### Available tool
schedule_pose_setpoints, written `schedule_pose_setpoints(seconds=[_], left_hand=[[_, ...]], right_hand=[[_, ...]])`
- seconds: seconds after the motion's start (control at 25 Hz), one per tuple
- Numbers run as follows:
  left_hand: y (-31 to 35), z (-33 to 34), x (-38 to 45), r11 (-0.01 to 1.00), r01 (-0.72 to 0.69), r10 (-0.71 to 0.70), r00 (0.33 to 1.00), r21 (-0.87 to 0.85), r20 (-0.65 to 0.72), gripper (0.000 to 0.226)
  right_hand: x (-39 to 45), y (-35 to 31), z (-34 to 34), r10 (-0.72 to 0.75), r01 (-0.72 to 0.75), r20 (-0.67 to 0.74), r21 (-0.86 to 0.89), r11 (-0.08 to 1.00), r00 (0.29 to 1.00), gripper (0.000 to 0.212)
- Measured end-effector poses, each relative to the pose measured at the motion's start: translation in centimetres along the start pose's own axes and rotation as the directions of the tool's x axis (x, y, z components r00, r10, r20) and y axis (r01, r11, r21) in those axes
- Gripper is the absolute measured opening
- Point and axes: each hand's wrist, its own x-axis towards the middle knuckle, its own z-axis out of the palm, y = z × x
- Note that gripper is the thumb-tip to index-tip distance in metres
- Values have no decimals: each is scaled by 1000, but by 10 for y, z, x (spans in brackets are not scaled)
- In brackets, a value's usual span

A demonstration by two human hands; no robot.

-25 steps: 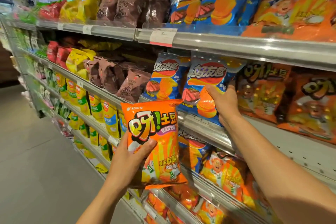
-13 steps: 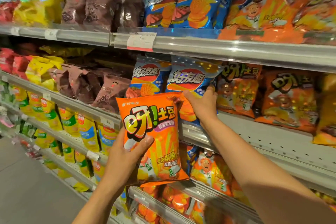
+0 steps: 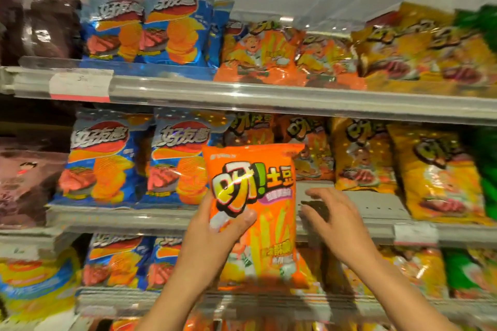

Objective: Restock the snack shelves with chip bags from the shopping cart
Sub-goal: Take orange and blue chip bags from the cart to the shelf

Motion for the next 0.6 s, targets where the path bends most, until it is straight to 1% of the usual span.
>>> schedule_pose_setpoints(seconds=[0.04, 0.08, 0.16, 0.2, 0.28, 0.32, 0.4, 0.48, 0.52, 0.6], left_hand=[[2, 13, 13, 1000, -4, 4, 999, -21, 35, 52], [6, 25, 28, 999, 1, 1, 998, -37, 56, 48], [13, 44, 58, 999, 1, 3, 997, -52, 75, 40], [17, 51, 74, 999, -10, 13, 998, -40, 68, 36], [22, 57, 105, 1000, -9, 9, 1000, -12, 20, 33], [23, 56, 118, 1000, 28, -28, 1000, -9, -9, 37], [20, 51, 139, 990, 137, -136, 990, 17, -42, 49], [11, 45, 149, 981, 177, -173, 984, 83, -51, 52], [7, 43, 151, 977, 186, -182, 982, 101, -51, 56], [1, 43, 150, 971, 217, -212, 975, 97, -61, 65]], right_hand=[[-6, 14, -9, 16, -15, 20, -58, 998, 1000, 38], [-12, 25, -19, 42, -39, 47, -69, 997, 998, 43], [-22, 37, -34, 83, -87, 113, 32, 996, 990, 53], [-25, 40, -39, 81, -92, 150, 68, 993, 985, 57], [-27, 41, -41, 61, -72, 195, 49, 996, 979, 62], [-26, 40, -40, 62, -69, 198, 31, 997, 978, 63], [-17, 35, -38, 114, -120, 191, 17, 993, 975, 67], [-1, 24, -35, 165, -180, 204, 57, 982, 965, 74], [6, 17, -31, 158, -182, 220, 94, 979, 963, 78], [16, 1, -19, 77, -132, 261, 200, 971, 962, 82]])
